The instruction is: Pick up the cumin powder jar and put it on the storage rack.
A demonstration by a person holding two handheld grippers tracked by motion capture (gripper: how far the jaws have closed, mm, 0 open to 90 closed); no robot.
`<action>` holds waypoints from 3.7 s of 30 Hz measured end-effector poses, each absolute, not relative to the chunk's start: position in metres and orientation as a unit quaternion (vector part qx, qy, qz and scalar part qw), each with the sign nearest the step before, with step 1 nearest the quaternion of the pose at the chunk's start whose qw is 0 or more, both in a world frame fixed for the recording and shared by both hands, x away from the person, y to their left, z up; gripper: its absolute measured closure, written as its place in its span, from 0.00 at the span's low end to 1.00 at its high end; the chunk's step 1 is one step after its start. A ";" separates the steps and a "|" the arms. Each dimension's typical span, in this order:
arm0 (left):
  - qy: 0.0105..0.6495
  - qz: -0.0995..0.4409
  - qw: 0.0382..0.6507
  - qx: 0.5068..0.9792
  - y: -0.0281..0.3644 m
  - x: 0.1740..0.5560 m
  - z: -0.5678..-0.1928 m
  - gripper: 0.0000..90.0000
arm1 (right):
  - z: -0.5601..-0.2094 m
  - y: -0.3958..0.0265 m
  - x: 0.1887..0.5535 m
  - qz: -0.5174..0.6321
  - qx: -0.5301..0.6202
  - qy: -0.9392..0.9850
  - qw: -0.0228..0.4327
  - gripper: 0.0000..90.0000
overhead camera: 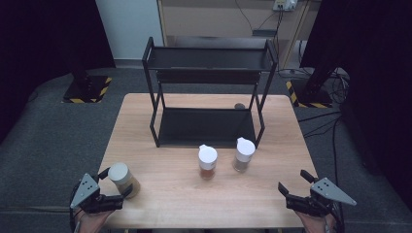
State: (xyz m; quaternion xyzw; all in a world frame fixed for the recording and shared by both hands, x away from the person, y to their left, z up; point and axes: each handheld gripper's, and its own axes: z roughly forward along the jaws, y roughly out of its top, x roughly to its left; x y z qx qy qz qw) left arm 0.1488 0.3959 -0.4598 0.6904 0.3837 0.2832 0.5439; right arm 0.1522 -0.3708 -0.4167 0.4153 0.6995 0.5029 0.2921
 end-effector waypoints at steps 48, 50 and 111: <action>0.401 0.252 0.537 0.698 0.410 0.147 -0.415 0.00 | -0.421 -0.376 0.163 0.502 0.432 0.703 0.258 0.07; 0.401 0.247 0.536 0.701 0.412 0.149 -0.410 0.00 | -0.421 -0.376 0.163 0.502 0.432 0.704 0.258 0.07; 0.352 0.213 0.492 0.768 0.397 0.205 -0.395 0.36 | -0.421 -0.377 0.163 0.503 0.431 0.703 0.257 0.08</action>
